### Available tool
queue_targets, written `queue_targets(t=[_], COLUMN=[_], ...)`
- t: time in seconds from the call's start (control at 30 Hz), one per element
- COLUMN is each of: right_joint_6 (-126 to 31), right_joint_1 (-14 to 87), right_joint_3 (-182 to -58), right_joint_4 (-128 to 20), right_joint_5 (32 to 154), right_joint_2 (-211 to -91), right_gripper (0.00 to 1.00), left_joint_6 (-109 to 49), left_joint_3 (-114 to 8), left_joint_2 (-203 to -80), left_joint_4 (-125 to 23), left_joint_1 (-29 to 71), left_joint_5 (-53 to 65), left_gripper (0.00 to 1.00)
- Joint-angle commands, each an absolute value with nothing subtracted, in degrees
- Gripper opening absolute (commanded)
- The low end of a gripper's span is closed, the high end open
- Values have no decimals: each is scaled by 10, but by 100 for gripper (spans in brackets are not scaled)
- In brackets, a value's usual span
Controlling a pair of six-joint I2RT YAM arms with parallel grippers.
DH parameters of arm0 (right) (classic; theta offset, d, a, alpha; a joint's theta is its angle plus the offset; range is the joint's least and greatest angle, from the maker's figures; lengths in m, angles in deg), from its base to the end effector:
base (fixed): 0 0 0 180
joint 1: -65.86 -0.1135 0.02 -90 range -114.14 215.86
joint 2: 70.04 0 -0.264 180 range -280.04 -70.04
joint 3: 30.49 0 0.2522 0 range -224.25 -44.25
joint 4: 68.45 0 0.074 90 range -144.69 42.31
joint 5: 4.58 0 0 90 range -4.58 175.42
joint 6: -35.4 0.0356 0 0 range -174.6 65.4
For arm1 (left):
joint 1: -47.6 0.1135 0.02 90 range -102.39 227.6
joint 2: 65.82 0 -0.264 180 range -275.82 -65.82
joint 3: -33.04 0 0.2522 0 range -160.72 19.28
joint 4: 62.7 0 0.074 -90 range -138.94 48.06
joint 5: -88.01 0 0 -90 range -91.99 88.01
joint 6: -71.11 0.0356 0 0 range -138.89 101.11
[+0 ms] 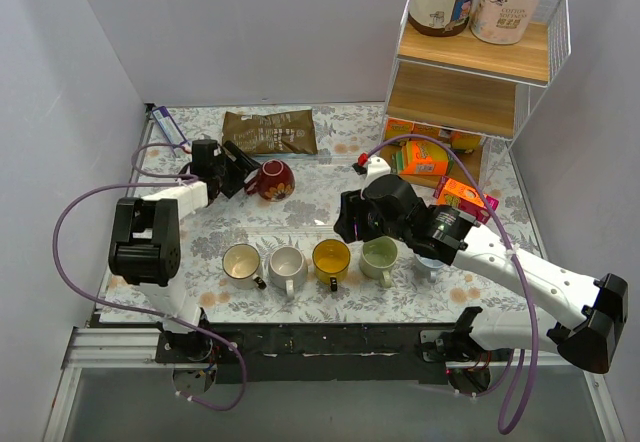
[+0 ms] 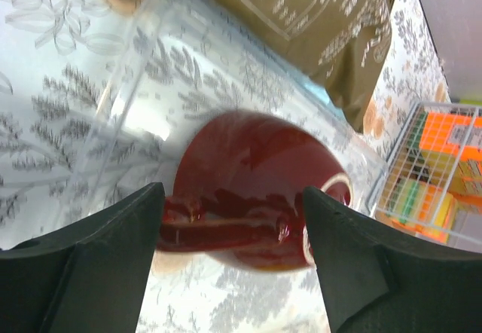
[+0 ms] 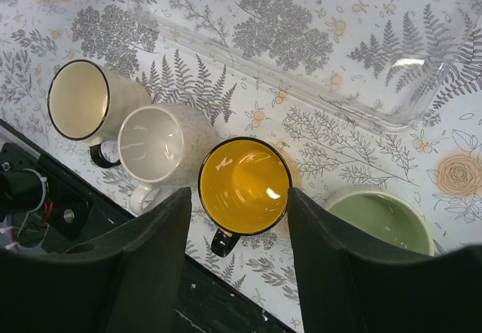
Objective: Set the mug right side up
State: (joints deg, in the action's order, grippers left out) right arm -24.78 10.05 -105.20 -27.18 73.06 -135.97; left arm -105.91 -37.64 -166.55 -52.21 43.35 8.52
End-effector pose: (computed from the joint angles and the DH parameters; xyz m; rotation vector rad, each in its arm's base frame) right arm 0.1487 0.2053 0.3346 -0.3656 2.1629 0.6427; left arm 0.3688 -0.0339 0.1757 -1.5645 1.9348 -0.9784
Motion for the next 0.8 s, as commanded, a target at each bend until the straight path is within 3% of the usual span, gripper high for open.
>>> queue_targets(t=[0.0,0.43,0.77], right_joint_6=[-242,-233,-234], right_joint_1=[104,104,104], right_joint_3=[-1042,-1025,-1016], right_joint_4=[-299,-306,-310], right_joint_5=[739,747,753], right_joint_2=[-1343,-1340,-1349], right_gripper=[60,58,57], left_joint_6=[-1065,-1063,-986], left_joint_3=[-324,-207,-198], left_joint_2=[-1590,-1505,-1424], left_joint_4=[-568,-651,-550], left_joint_1=[425,361,329], left_joint_5=[121,178,100], left_gripper=[72,71,64])
